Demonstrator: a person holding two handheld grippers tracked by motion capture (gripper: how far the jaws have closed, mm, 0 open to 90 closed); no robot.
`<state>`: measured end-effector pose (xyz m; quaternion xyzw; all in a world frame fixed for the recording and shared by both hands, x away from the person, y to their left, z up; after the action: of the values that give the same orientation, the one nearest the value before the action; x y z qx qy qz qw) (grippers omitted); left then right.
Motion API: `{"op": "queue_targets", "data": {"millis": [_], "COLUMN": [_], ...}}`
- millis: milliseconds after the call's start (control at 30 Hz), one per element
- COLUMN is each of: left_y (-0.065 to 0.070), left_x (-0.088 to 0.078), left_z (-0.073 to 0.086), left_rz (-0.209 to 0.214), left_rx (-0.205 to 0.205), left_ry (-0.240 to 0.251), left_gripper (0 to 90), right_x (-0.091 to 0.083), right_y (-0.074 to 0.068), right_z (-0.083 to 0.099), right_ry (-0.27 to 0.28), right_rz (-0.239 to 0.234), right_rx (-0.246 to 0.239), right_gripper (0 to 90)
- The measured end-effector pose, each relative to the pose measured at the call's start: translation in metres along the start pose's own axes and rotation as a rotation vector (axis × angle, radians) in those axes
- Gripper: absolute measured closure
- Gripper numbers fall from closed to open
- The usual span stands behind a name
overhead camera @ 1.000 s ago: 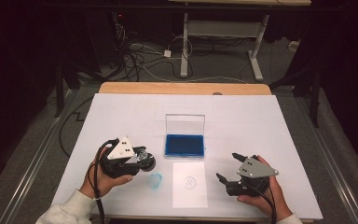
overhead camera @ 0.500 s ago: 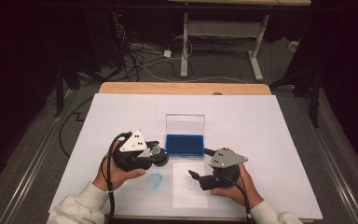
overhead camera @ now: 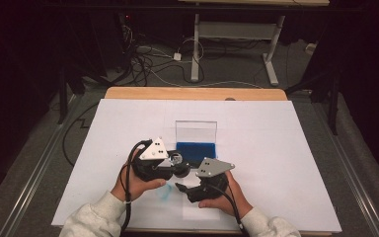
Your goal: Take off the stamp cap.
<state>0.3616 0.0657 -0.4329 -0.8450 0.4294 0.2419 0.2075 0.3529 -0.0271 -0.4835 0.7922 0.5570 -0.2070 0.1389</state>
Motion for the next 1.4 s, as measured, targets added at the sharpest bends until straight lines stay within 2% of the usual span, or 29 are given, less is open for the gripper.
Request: {"op": "queue_targets", "data": {"millis": [133, 200, 300, 467, 533, 667, 933, 1400], "left_y": [0.0033, 0.0049, 0.0067, 0.0070, 0.0057, 0.0041, 0.0069, 0.0106], "left_x": [0.0016, 0.0009, 0.0001, -0.0018, -0.0034, -0.0054, -0.0046, -0.0053], "left_z": [0.0003, 0.0005, -0.0009, 0.0002, -0.0001, -0.0013, -0.0010, 0.0000], "left_rz": [0.009, 0.012, 0.016, 0.019, 0.022, 0.030, 0.038, 0.065], "left_rx": [0.004, 0.007, 0.007, 0.000, -0.015, -0.043, -0.036, -0.034], "left_ry": [0.003, 0.007, 0.016, 0.022, 0.036, 0.059, 0.057, 0.049], "left_gripper": [54.6, 54.6, 54.6, 54.6, 54.6, 54.6, 54.6, 54.6], "right_x": [0.0027, 0.0033, 0.0048, 0.0038, 0.0023, 0.0041, 0.0033, -0.0015], "right_y": [0.0002, 0.0018, 0.0021, 0.0016, 0.0013, 0.0005, -0.0011, -0.0041], "right_z": [-0.0020, -0.0035, -0.0030, -0.0024, -0.0037, -0.0027, -0.0042, -0.0026], "right_ry": [-0.004, -0.013, -0.009, -0.008, 0.004, -0.005, 0.012, -0.037], "right_rz": [0.013, 0.045, 0.051, 0.083, 0.082, 0.090, 0.091, 0.070], "right_rx": [-0.013, -0.029, -0.024, -0.068, -0.069, -0.083, -0.078, -0.120], "right_gripper": [22.6, 24.5, 25.6, 32.8, 36.6, 35.4, 37.8, 38.7]}}
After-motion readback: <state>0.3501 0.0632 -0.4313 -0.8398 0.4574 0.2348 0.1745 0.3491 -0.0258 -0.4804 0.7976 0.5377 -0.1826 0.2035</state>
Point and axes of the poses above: each handheld gripper's, and its own axes: x roughly forward along the jaws, z roughly out of its underside, y roughly to its right, the point moved 8 cm from there along x, roughly forward along the jaws, and after that the axes turned 9 degrees about -z, right-handed, at the moved point
